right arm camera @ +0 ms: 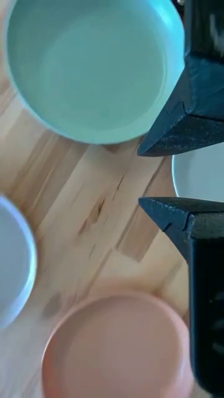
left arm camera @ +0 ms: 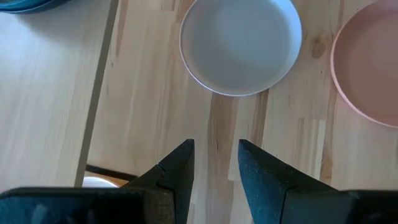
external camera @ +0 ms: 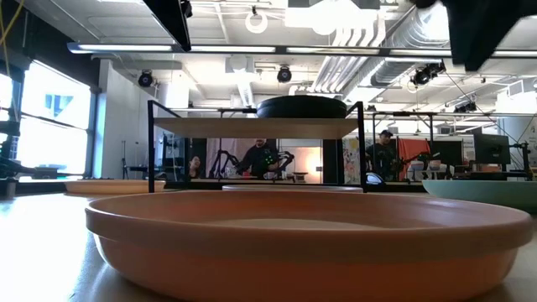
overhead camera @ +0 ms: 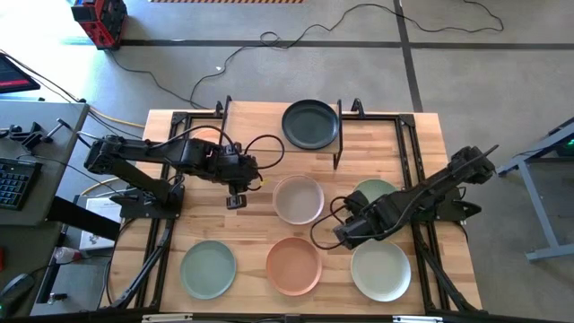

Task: Place and stack plates onto a shelf
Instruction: Stack the green plate on top of the blue plate

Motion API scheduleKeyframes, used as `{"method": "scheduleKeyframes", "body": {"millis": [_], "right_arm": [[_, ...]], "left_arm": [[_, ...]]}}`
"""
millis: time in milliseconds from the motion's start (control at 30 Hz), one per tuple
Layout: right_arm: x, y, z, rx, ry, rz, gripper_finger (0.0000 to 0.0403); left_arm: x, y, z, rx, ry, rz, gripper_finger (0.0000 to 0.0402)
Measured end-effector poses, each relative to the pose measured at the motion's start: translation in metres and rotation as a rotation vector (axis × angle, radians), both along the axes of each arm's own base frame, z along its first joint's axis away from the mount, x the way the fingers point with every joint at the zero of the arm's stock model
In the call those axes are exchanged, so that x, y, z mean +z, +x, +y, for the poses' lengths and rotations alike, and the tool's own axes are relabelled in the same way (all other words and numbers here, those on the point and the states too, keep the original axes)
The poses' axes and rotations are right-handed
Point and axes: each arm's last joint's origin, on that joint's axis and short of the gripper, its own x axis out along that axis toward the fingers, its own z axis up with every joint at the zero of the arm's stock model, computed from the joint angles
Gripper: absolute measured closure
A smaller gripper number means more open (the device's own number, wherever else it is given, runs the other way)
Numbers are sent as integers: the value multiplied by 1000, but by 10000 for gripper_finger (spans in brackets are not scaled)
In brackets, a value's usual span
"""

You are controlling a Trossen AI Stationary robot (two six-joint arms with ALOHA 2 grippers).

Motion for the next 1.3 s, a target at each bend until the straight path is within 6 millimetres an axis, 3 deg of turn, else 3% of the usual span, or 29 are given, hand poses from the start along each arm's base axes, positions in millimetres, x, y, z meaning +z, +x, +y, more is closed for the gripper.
{"method": "scheduleKeyframes", "body": {"millis": [300, 667, 1300], "right_arm": [[-47, -7, -11, -28, 10, 102, 308], [-85, -12, -16, 17, 22, 83, 308], [-115, -20, -23, 31, 6, 134, 308]], "left_arm": [[0, 0, 0, 14, -7, -3, 289], [0, 0, 0, 14, -7, -8, 289], [0, 1, 0, 6, -3, -8, 289]]}}
